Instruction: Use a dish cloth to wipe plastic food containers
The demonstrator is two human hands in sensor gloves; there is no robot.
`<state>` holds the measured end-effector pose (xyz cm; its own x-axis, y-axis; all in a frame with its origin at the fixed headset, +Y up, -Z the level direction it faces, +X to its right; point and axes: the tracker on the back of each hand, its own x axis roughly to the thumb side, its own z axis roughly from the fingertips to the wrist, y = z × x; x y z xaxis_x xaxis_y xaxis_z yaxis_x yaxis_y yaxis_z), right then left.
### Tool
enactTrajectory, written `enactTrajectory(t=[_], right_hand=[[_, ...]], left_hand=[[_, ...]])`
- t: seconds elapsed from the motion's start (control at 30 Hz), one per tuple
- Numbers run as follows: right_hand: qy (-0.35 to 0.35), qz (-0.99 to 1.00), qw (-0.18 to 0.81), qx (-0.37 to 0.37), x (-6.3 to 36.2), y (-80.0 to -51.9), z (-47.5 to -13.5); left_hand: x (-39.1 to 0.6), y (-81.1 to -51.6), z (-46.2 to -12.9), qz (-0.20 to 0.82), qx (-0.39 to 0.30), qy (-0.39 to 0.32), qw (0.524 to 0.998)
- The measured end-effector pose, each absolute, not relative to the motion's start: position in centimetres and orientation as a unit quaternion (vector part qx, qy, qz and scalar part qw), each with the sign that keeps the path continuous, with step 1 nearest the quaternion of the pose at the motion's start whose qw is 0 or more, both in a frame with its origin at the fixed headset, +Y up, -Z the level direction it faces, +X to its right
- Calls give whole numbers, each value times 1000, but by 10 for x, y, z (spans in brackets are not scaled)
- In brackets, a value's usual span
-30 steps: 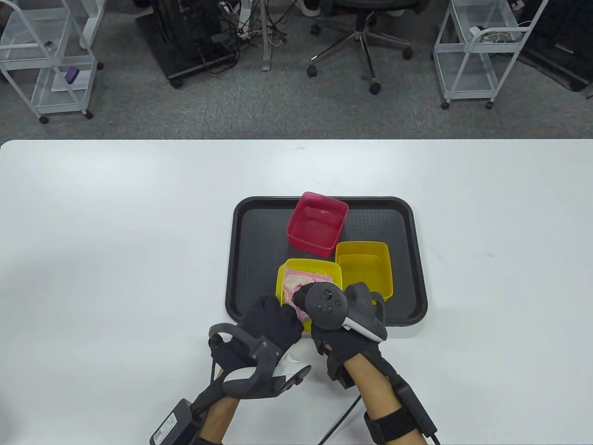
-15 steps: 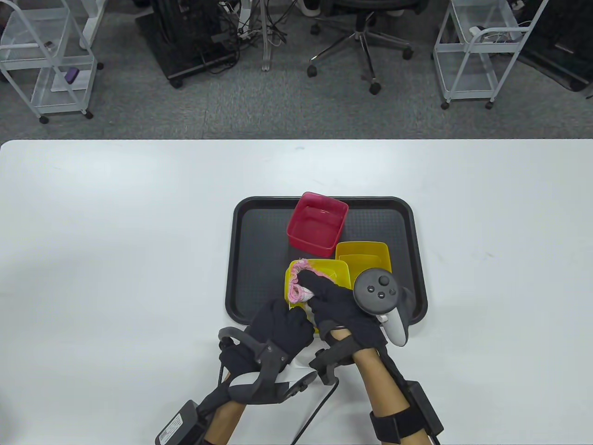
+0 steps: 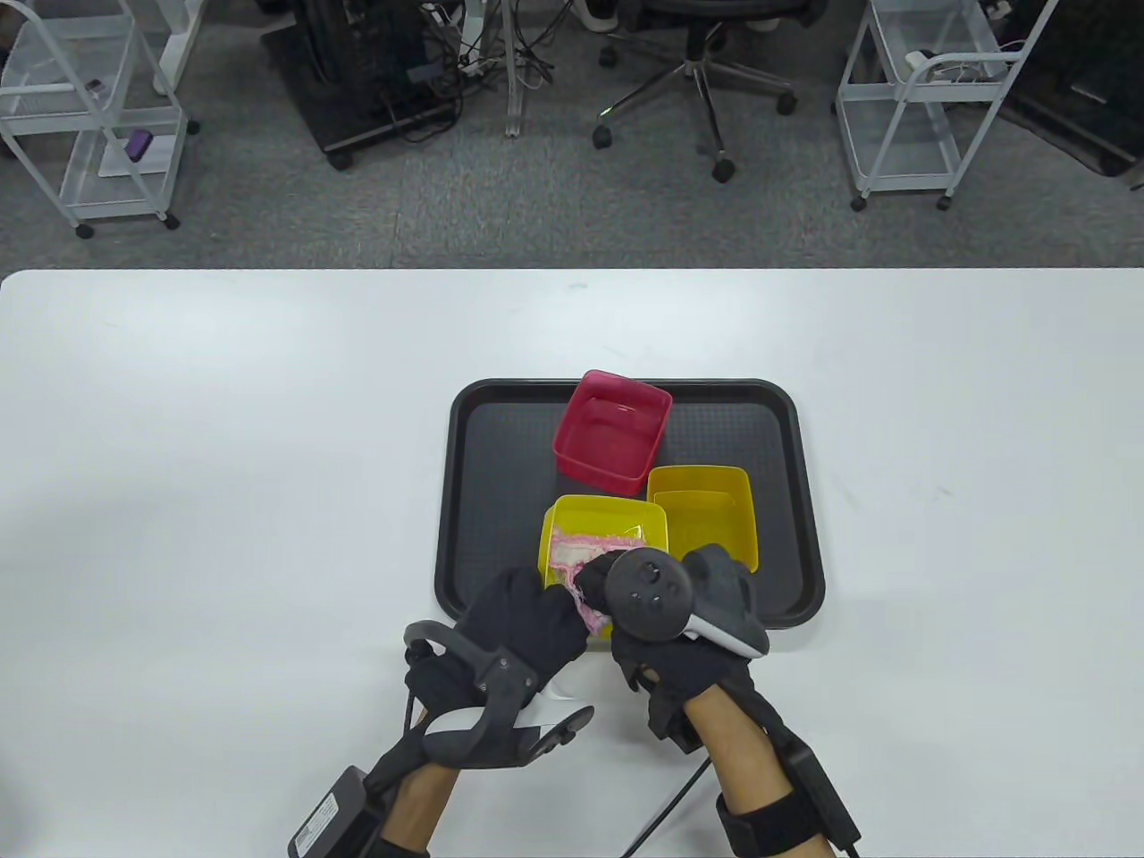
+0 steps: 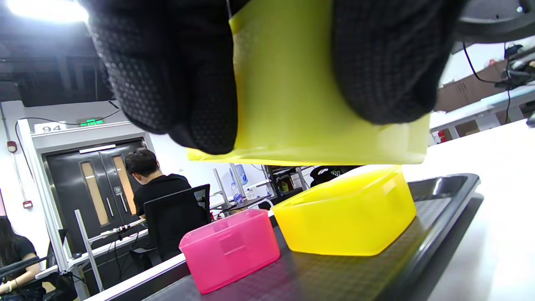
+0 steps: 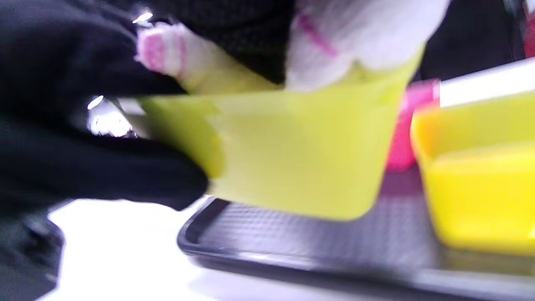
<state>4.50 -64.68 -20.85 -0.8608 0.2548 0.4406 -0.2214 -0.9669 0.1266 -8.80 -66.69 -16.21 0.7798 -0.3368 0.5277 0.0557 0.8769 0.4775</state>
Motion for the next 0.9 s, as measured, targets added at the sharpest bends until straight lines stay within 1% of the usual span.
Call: enactTrajectory(t=[0.07, 0.13, 0.2, 0.27, 0.33, 0.4, 0.43, 0.5, 0.57, 0.6, 0.67, 0.73, 0.83, 0.9], right_hand=[[-27, 966, 42, 252, 40, -648, -205], [-51, 967, 0, 250, 39, -652, -205], [-64, 970, -11, 234, 41, -658, -209], [-86, 967, -3, 240, 43, -662, -210], [-136, 962, -26, 234, 44, -663, -206], [-182, 959, -54, 212, 48, -661, -203], [-202, 957, -49, 203, 52, -659, -201], [-248, 952, -2, 179, 61, -654, -197], [-304, 941, 38, 142, 71, -648, -193], [-322, 937, 54, 124, 77, -644, -191], [-324, 936, 91, 102, 87, -644, -189], [-313, 930, 163, 102, 95, -651, -188], [-269, 902, 326, 85, 101, -667, -186], [-264, 862, 419, 111, 97, -671, -185]], left_hand=[[-89, -665, -163, -105, 224, -314, 916], [-91, -665, -164, -95, 209, -324, 918], [-91, -666, -164, -85, 191, -341, 917], [-90, -667, -165, -79, 178, -342, 919], [-89, -668, -167, -80, 173, -339, 921], [-90, -669, -169, -73, 165, -335, 925], [-91, -669, -171, -65, 157, -331, 928], [-95, -669, -173, -37, 146, -325, 934], [-98, -668, -176, -35, 135, -317, 938], [-101, -669, -178, -38, 140, -307, 940], [-107, -668, -181, -35, 149, -288, 945], [-115, -665, -185, -6, 152, -263, 953], [-128, -659, -189, 59, 155, -215, 962], [-136, -657, -191, 85, 161, -177, 967]])
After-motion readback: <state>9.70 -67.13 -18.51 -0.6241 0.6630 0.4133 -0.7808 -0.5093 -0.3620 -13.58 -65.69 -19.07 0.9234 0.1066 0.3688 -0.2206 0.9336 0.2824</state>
